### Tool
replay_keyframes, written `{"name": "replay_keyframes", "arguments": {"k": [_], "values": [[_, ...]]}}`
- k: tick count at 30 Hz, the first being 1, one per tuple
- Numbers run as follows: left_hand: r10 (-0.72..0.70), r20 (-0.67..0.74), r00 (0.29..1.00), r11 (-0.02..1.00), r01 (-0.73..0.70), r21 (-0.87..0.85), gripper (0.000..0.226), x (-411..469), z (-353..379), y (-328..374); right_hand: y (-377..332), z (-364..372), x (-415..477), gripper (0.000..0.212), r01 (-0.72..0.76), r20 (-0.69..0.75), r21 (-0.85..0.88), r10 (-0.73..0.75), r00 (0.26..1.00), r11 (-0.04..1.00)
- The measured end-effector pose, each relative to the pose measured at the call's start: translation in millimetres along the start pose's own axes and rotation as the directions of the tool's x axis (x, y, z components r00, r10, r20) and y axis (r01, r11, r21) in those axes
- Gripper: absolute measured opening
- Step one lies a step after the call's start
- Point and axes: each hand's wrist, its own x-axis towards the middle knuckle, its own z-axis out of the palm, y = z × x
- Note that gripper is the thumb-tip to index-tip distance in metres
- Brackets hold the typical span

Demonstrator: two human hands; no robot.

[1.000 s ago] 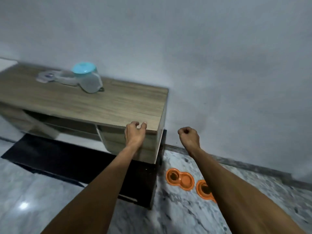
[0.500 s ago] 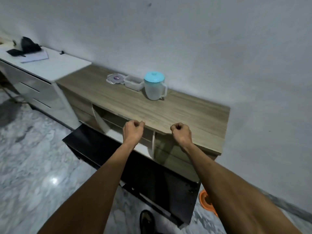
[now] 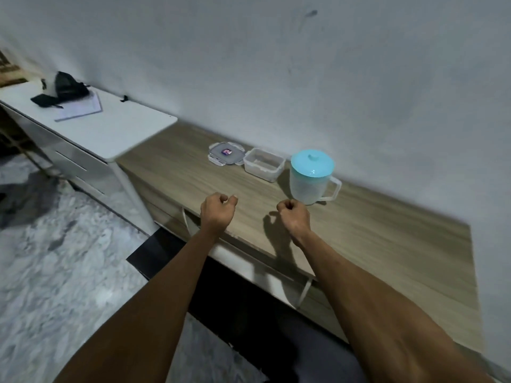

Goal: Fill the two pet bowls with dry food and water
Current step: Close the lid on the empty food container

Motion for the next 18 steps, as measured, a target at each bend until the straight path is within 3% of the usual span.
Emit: {"name": "replay_keyframes", "arguments": {"k": [6, 9, 13, 18], "values": [[-0.010, 0.060, 0.998, 1.000, 0.009, 0.020, 0.033, 87, -4, -12, -24, 45, 54, 0.006, -0.012, -0.032, -0.047, 0.010, 0.999, 0.999], [0.015, 0.119, 0.993, 0.999, -0.019, 0.033, 0.032, 131, 0, -16, -27, 62, 77, 0.020, -0.056, -0.083, -0.050, 0.052, 0.995, 0.997], [0.037, 0.197, 0.980, 0.992, -0.060, 0.108, 0.039, 202, 0, -8, -47, 87, 113, 0.038, -0.113, -0.188, -0.033, 0.105, 0.977, 0.993], [0.067, 0.296, 0.953, 0.970, -0.132, 0.203, 0.058, 297, 2, -24, -54, 121, 150, 0.041, -0.205, -0.383, -0.022, 0.181, 0.906, 0.979]]}}
